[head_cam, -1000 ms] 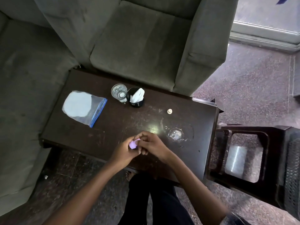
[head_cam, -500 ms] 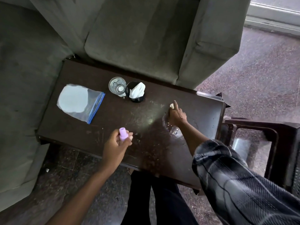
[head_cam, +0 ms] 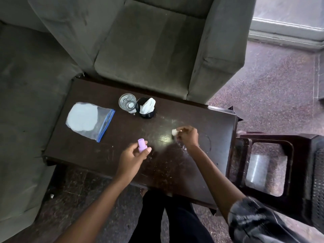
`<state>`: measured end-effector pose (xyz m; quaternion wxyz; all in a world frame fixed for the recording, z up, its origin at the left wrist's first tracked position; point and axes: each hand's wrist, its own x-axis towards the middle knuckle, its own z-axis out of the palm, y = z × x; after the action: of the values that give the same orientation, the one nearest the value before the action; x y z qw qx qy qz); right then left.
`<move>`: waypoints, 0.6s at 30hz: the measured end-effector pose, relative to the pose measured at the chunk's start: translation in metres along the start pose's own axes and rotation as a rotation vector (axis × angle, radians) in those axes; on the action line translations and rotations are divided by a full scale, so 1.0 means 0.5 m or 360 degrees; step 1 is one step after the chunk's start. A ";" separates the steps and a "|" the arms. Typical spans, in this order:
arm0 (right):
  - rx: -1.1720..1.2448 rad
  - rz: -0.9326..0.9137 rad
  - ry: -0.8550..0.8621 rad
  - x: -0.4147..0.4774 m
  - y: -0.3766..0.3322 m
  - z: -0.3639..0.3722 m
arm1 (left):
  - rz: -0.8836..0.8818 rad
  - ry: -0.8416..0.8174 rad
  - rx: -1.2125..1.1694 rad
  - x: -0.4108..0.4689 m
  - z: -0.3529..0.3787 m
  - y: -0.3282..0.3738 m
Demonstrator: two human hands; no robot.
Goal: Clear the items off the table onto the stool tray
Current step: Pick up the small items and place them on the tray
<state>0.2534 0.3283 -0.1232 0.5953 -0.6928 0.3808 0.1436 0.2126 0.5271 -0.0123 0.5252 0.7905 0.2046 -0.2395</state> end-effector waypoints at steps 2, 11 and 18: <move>0.0279 0.0006 -0.0157 -0.065 -0.014 -0.016 | -0.0009 -0.0077 -0.0045 -0.012 0.006 0.015; 0.0752 -0.0224 -0.0240 -0.389 -0.070 -0.107 | 0.0175 -0.0494 -0.0257 -0.139 0.008 0.088; 0.0636 -0.0323 0.0040 -0.599 -0.015 -0.182 | 0.0192 -0.0814 -0.0282 -0.273 0.007 0.050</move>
<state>0.0352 0.3502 0.1001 0.7273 -0.5977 0.3374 -0.0040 0.1170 0.5050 0.0862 0.6401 0.6662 0.0380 -0.3807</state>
